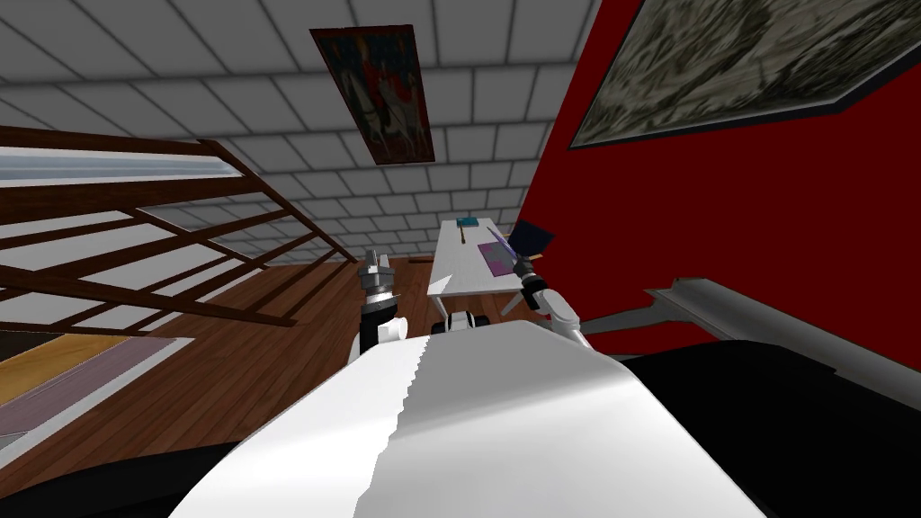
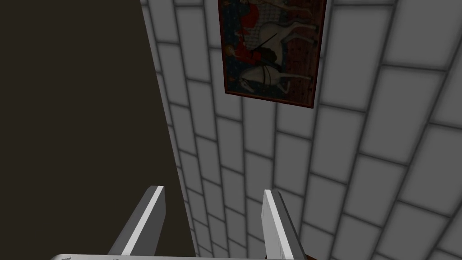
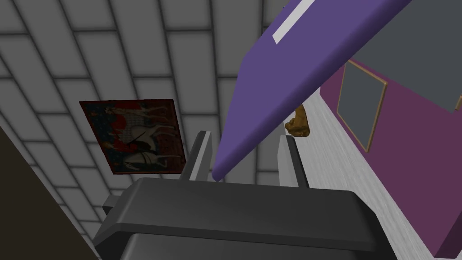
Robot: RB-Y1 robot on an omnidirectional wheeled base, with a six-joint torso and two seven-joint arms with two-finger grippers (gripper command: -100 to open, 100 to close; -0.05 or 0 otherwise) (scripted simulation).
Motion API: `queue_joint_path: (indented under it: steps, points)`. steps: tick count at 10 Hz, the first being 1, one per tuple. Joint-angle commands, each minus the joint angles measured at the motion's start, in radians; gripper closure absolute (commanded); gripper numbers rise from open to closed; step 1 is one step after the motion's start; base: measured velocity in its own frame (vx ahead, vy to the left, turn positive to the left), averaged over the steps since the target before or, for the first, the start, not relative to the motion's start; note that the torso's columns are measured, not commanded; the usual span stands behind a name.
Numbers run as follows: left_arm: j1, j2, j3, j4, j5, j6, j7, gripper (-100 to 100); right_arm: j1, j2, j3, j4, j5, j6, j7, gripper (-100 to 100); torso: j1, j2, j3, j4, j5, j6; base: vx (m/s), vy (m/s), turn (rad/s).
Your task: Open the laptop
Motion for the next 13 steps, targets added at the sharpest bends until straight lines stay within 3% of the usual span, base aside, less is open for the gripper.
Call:
queue_joint_path:
  steps: [1, 5, 6, 9, 11, 12, 13]
  points:
    - [0.000, 0.000, 0.000, 0.000, 0.000, 0.000, 0.000, 0, -0.010, 0.042, 0.028, 0.000, 0.057, 0.029, 0.073, 100, 0.000, 0.000, 0.000, 0.000, 0.000, 0.001, -0.024, -0.024, 0.049]
    - [0.000, 0.000, 0.000, 0.000, 0.000, 0.000, 0.000, 0, -0.024, 0.095, 0.064, 0.004, 0.126, 0.063, 0.151, 100, 0.000, 0.000, 0.000, 0.000, 0.000, 0.001, -0.028, -0.022, 0.045]
    - [0.000, 0.000, 0.000, 0.000, 0.000, 0.000, 0.000, 0, 0.000, 0.049, 0.026, -0.011, 0.090, 0.026, 0.115, -100, 0.000, 0.000, 0.000, 0.000, 0.000, 0.001, 0.025, 0.083, -0.109]
    - [0.000, 0.000, 0.000, 0.000, 0.000, 0.000, 0.000, 0, 0.012, 0.018, 0.011, -0.020, 0.071, 0.015, 0.102, -100, -0.002, -0.004, -0.002, -0.002, -0.001, 0.001, 0.049, 0.075, -0.050]
    - [0.000, 0.000, 0.000, 0.000, 0.000, 0.000, 0.000, 0, 0.035, -0.037, -0.019, -0.040, 0.033, -0.007, 0.078, -100, -0.004, -0.001, 0.000, -0.001, -0.002, 0.001, 0.044, 0.058, -0.057]
    - [0.000, 0.000, 0.000, 0.000, 0.000, 0.000, 0.000, 0, 0.035, -0.037, -0.019, -0.040, 0.033, -0.007, 0.078, -100, -0.002, -0.002, -0.001, -0.001, -0.001, 0.001, 0.040, 0.053, -0.039]
    - [0.000, 0.000, 0.000, 0.000, 0.000, 0.000, 0.000, 0, 0.046, -0.064, -0.034, -0.049, 0.014, -0.018, 0.065, -100, -0.002, -0.001, -0.001, -0.001, -0.001, 0.001, 0.035, 0.054, -0.052]
